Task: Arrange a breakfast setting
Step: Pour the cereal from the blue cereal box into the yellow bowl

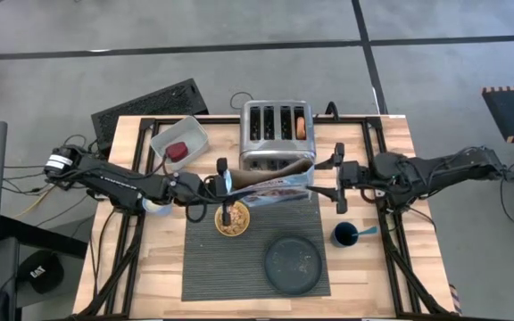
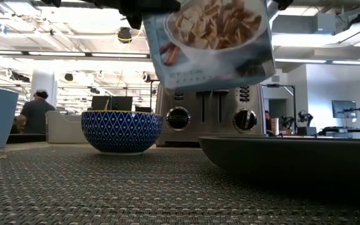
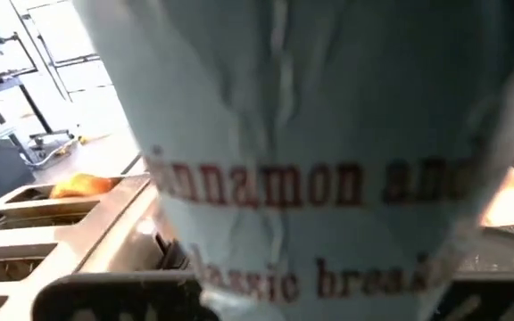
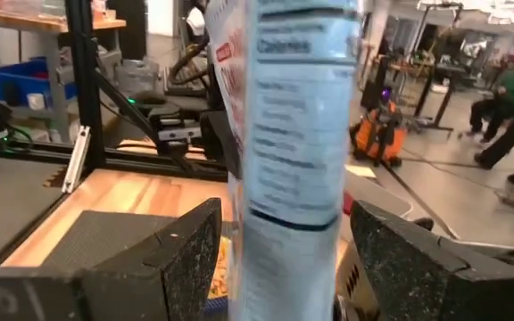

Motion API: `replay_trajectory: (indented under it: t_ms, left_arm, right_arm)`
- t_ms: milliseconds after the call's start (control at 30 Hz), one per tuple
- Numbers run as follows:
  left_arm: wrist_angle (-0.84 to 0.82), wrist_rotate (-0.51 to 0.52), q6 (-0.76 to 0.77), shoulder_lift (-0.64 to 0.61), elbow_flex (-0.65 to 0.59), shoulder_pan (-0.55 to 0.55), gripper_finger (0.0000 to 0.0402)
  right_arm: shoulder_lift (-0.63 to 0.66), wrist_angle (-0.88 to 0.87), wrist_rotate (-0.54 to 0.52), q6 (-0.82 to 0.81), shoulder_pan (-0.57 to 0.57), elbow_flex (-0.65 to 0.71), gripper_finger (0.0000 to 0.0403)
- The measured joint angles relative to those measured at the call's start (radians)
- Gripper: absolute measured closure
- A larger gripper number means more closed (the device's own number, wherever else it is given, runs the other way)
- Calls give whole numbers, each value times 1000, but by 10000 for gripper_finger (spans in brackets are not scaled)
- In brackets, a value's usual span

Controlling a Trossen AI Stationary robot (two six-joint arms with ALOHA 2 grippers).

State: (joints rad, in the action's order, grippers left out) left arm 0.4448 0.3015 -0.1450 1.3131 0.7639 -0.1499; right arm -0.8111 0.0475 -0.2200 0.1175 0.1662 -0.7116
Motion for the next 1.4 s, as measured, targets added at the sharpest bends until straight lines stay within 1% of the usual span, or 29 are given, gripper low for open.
replay_trajectory:
  t_ms: [133,267,433,533,567,633,733,833,867,900,967,1033,1133,1267,1400]
  left_arm:
    - [14,1,-1,-2,0,9,389]
    - [7,-9,-1,-2,-1,17,389]
    - [6,-17,0,-2,-1,17,390]
    - [4,-17,8,-2,-1,17,390]
    - [5,-18,9,-2,-1,17,390]
    - [7,-20,9,-2,-1,17,390]
    - [8,-20,9,-3,-1,17,386]
    - [28,-16,9,-7,0,17,368]
    - [30,-13,10,-9,0,17,364]
    - [33,-12,11,-9,0,17,360]
    - [29,-13,11,-8,0,17,353]
    - [28,-10,11,-8,1,17,343]
    - [10,0,23,-22,1,10,318]
    - [-36,5,24,-80,2,-5,271]
    - [-137,29,25,-144,3,-16,231]
  right_arm:
    - [-2,2,-4,15,11,0,127]
    - [-44,12,-20,10,4,0,127]
    - [-106,68,-30,20,-23,-2,127]
    - [-118,78,-37,32,-26,-2,137]
    - [-117,77,-37,40,-26,-2,148]
    - [-115,78,-36,46,-26,-2,182]
    - [-115,76,-34,48,-25,-2,262]
    - [-116,69,-16,51,-24,0,347]
    - [-116,64,-14,62,-24,0,371]
    - [-115,59,-14,72,-22,1,380]
    - [-107,57,-18,82,-15,1,379]
    - [-98,54,-45,83,-3,1,379]
    - [-64,27,-83,82,31,2,379]
    - [18,-11,-191,78,89,2,379]
    - [100,-68,-297,74,139,1,379]
